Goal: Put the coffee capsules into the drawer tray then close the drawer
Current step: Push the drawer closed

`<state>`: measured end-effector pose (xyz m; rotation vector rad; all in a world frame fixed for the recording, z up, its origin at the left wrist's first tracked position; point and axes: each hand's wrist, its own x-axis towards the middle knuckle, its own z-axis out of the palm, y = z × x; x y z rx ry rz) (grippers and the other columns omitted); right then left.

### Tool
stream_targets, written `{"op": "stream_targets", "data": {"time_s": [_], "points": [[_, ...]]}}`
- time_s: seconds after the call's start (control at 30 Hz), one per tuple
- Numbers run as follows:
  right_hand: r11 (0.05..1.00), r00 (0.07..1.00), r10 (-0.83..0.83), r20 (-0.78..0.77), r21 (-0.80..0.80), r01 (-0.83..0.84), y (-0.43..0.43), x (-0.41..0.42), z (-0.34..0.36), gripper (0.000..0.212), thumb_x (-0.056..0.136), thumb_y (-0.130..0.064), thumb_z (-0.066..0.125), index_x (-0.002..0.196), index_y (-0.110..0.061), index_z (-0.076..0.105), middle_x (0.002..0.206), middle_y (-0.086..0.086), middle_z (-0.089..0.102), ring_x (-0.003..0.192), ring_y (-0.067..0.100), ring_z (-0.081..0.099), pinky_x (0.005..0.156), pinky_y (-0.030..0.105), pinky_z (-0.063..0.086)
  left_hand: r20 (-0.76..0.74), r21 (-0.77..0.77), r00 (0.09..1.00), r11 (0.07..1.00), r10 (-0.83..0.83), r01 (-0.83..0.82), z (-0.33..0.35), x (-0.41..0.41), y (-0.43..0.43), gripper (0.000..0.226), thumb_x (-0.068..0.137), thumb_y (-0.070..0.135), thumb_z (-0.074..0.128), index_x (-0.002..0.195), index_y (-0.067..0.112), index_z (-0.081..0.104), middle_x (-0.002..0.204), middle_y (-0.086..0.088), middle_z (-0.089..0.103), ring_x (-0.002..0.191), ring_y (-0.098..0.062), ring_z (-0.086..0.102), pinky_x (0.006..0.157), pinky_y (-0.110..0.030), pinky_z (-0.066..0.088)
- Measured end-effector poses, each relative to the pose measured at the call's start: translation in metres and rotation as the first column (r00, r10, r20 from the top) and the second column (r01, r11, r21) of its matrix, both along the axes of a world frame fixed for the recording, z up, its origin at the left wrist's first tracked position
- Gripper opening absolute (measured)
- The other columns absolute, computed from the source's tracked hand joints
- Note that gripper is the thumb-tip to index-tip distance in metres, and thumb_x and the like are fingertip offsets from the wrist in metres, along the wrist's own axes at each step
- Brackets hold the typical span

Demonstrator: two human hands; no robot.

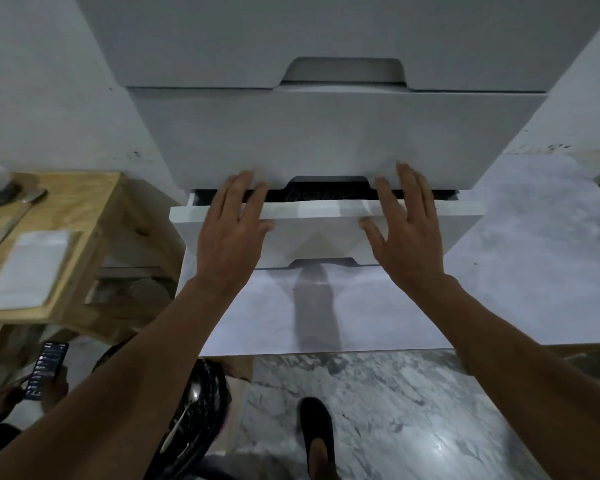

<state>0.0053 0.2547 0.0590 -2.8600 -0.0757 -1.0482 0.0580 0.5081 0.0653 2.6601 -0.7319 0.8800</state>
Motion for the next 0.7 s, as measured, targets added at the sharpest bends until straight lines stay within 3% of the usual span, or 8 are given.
{"op": "stream_targets", "data": {"time_s": [0.13, 0.3, 0.43, 0.7], "points": [[0.995, 0.989, -0.077, -0.126, -0.066, 0.069, -0.001, 0.008, 0.008, 0.1, 0.079, -0.057, 0.064, 0.15, -0.009, 0.012, 0.157, 0.019, 0.009, 0.146, 0.037, 0.008, 0.118, 0.051, 0.016, -0.026, 0.105, 0.998, 0.993, 0.049, -0.046, 0.003, 0.007, 0.006, 0.089, 0.084, 0.046, 0.059, 0.146, -0.001, 0.015, 0.153, -0.023, 0.016, 0.143, -0.036, 0.014, 0.116, -0.05, 0.019], [0.994, 0.988, -0.081, -0.13, -0.078, 0.071, -0.001, 0.022, 0.005, 0.104, 0.081, -0.062, 0.057, 0.149, -0.006, 0.001, 0.158, 0.019, 0.002, 0.146, 0.036, -0.001, 0.119, 0.048, 0.006, -0.043, 0.105, 0.996, 0.992, 0.074, -0.069, 0.006, 0.024, 0.008, 0.098, 0.083, 0.053, 0.052, 0.146, 0.0, 0.001, 0.155, -0.023, 0.004, 0.144, -0.035, 0.003, 0.117, -0.05, 0.012], [0.998, 0.995, -0.057, -0.077, -0.033, 0.054, -0.001, 0.03, -0.004, 0.097, 0.086, -0.063, 0.048, 0.149, -0.005, 0.001, 0.157, 0.017, 0.0, 0.145, 0.034, -0.004, 0.119, 0.05, 0.008, -0.02, 0.102, 0.998, 0.993, 0.068, -0.065, -0.001, 0.037, 0.008, 0.099, 0.083, 0.051, 0.054, 0.146, -0.002, -0.001, 0.154, -0.024, 0.004, 0.144, -0.037, 0.003, 0.117, -0.051, 0.014], [0.998, 1.0, 0.018, 0.019, -0.056, -0.017, -0.01, 0.043, -0.014, 0.098, 0.082, -0.054, 0.061, 0.147, 0.002, 0.014, 0.154, 0.024, 0.01, 0.144, 0.04, 0.002, 0.115, 0.059, 0.018, 0.097, 0.102, 0.995, 0.994, 0.019, -0.029, -0.014, 0.049, 0.01, 0.092, 0.088, 0.049, 0.054, 0.143, -0.01, 0.011, 0.151, -0.029, 0.01, 0.142, -0.041, 0.005, 0.114, -0.056, 0.018]]}}
